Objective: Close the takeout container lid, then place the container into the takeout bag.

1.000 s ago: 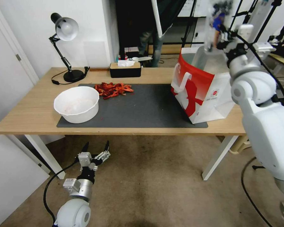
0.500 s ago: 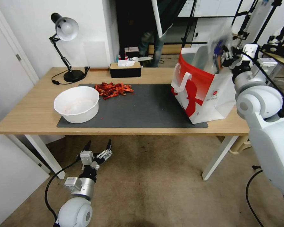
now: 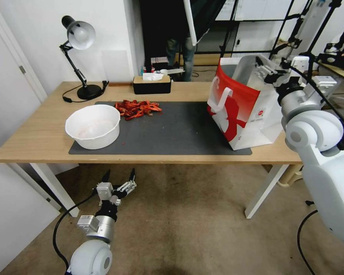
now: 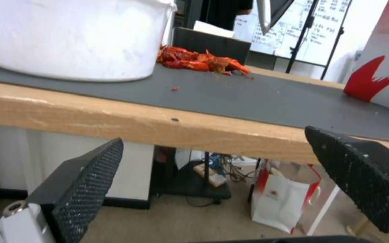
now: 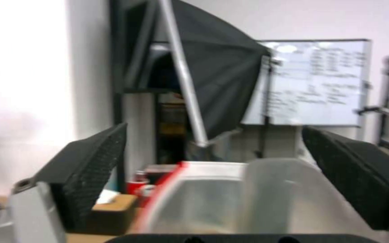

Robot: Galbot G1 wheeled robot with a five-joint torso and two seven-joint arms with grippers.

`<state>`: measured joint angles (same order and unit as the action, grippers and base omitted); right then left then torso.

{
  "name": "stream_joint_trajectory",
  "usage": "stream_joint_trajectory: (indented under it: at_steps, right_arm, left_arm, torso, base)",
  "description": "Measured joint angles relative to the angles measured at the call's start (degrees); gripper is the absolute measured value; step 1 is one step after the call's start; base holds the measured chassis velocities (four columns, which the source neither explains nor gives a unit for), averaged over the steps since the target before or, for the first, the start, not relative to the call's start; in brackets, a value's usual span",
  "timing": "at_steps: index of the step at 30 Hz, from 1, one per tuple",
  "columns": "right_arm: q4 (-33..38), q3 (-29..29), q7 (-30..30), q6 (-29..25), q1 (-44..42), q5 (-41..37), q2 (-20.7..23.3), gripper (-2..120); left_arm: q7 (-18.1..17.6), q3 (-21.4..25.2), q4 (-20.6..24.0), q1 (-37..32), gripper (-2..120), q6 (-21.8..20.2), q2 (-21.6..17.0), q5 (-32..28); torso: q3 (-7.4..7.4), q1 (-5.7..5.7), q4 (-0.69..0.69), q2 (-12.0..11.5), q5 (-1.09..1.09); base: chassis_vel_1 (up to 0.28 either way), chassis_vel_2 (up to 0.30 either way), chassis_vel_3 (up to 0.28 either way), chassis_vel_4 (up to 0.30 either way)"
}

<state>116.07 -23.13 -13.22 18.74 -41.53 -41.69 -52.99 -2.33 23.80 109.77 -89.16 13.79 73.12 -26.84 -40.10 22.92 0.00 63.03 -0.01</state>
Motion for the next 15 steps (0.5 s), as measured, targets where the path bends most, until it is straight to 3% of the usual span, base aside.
stream_joint_trajectory:
  at_steps: [10, 15]
  right_arm:
    - [9.28, 0.80, 5.26, -4.61, -12.92, 2.95, -0.26, 100]
    - [14.87, -0.98, 5.96, -7.54, -26.76, 10.28, -2.89, 100]
  left_arm:
    - [2.22, 1.41, -0.04, -0.15, 100, 1.87, 0.47, -0.39]
    - [2.89, 1.56, -0.58, -0.67, 100, 3.12, 0.84, 0.60]
  torso:
    - [0.00, 0.00, -0.01, 0.00, 0.01]
    - [0.00, -0.01, 0.00, 0.00, 0.01]
  base:
    - [0.000, 0.000, 0.000, 0.000]
    - [0.000, 0.000, 0.000, 0.000]
